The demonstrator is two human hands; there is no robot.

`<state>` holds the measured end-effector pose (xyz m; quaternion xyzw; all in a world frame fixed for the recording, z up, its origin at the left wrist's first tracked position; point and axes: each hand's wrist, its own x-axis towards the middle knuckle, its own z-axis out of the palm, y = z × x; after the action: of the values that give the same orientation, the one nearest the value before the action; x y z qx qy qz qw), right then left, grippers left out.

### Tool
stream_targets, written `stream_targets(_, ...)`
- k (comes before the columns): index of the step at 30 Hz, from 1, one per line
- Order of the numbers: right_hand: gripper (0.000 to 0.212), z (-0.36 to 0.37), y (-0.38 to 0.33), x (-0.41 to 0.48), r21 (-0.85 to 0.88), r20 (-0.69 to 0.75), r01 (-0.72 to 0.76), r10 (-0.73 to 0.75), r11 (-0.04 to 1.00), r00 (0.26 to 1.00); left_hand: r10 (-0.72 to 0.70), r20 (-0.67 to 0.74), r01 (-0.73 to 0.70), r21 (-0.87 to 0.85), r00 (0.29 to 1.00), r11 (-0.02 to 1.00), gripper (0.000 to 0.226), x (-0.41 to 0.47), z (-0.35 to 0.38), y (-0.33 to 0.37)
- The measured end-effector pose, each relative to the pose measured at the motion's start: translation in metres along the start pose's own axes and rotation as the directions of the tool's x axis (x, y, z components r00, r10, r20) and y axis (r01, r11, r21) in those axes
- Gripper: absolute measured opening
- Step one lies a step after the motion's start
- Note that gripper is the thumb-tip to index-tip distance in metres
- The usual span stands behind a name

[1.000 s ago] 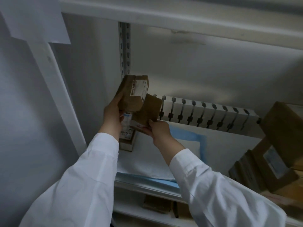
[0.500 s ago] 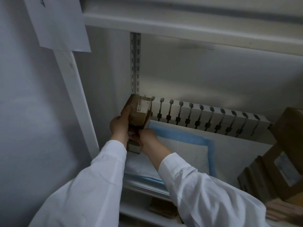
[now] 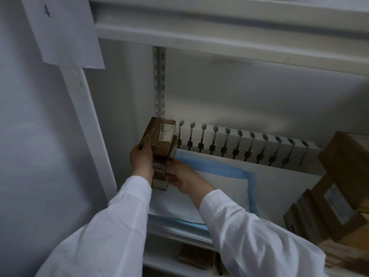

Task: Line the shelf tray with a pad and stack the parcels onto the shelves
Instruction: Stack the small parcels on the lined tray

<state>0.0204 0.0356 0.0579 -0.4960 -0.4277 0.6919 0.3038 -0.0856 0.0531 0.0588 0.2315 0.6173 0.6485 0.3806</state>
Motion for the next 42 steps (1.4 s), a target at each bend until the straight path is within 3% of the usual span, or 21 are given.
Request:
stream_targets(5,0.04,-0.001,-0.001,-0.012,-0.07,0.049,0.013,-0.01,0.997,0.999,0.012,0.012,-0.012,0.025,1.0,1.0,0.038,-0.002,0.001,-0.002)
stream_targets(12,0.04,-0.015,-0.004,-0.022,-0.054,-0.054,-0.004,0.001,0.999,0.999,0.035,0.047,-0.036,0.024,0.998,0.999,0.034,-0.004,0.002,0.0)
stream_targets(13,0.039,-0.018,-0.006,-0.023,-0.043,-0.064,0.002,-0.005,0.999,0.998,0.059,0.039,-0.061,0.049,0.997,0.997,0.04,-0.007,0.004,0.001)
stream_targets(16,0.035,-0.027,-0.013,-0.027,-0.001,-0.105,0.035,-0.035,0.999,0.994,0.112,-0.015,-0.106,0.234,0.994,0.967,0.089,-0.015,0.013,0.004)
stream_targets(19,0.033,-0.036,-0.021,-0.035,0.061,-0.151,0.062,-0.052,0.996,0.987,0.197,-0.097,-0.143,0.397,0.976,0.906,0.092,-0.025,0.022,0.01)
stream_targets(24,0.031,-0.055,-0.038,-0.057,0.073,-0.279,0.153,-0.127,0.986,0.952,0.368,-0.07,-0.314,0.389,0.927,0.866,0.086,-0.067,0.051,0.026)
stream_targets(28,0.026,-0.078,-0.051,-0.086,0.04,-0.377,0.345,-0.306,0.938,0.874,0.45,-0.047,-0.433,0.199,0.892,0.879,0.073,-0.105,0.083,0.038)
stream_targets(34,0.026,-0.121,-0.069,-0.151,-0.136,-0.481,0.579,-0.565,0.804,0.67,0.28,0.23,-0.269,-0.081,0.932,0.96,0.058,-0.165,0.136,0.037)
stream_targets(39,0.023,-0.164,-0.08,-0.196,-0.352,-0.53,0.613,-0.69,0.707,0.493,0.084,0.535,-0.107,0.012,0.84,0.994,0.045,-0.215,0.182,0.024)
stream_targets(42,0.022,-0.189,-0.08,-0.212,-0.481,-0.552,0.553,-0.725,0.68,0.412,-0.089,0.662,0.016,0.116,0.744,0.993,0.057,-0.244,0.204,0.019)
